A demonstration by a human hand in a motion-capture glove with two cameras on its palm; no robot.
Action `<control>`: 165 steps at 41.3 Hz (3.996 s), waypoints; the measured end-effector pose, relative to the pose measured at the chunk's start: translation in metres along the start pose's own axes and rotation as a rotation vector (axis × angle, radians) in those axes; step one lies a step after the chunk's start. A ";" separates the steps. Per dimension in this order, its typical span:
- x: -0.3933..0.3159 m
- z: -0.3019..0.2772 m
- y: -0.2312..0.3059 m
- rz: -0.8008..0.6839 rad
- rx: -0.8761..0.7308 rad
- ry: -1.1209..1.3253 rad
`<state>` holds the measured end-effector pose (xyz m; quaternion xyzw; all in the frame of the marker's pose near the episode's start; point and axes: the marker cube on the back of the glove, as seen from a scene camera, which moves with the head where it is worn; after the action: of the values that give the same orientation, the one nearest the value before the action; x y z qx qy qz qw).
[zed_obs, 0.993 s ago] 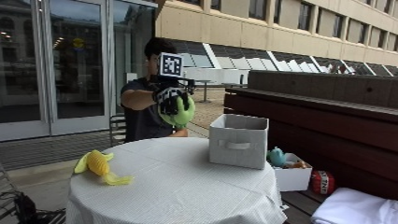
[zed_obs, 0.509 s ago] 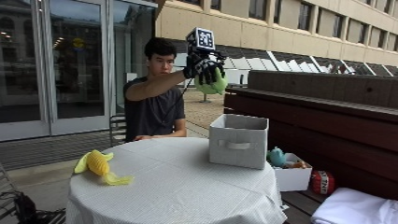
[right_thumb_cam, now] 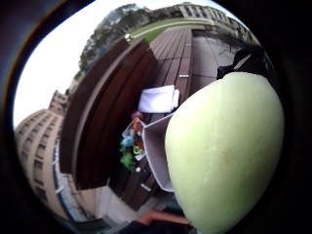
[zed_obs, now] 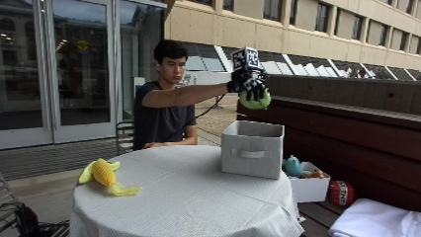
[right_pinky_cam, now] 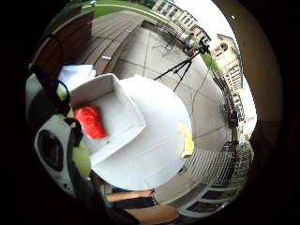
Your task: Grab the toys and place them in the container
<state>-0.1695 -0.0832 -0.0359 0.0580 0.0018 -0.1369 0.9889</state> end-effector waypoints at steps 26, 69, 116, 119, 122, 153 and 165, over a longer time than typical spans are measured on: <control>0.050 0.032 0.015 -0.029 -0.189 0.000; 0.453 0.058 0.196 0.478 -0.202 0.092; 0.530 0.241 0.325 0.708 -0.457 0.007; 0.532 0.240 0.320 0.661 -0.393 0.032; 0.540 0.238 0.311 0.568 -0.269 0.058; 0.512 0.118 0.256 0.590 -0.229 0.012; 0.448 0.051 0.192 0.517 -0.177 0.053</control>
<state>0.3128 -0.0267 0.0283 -0.0266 0.0245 0.1225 0.9918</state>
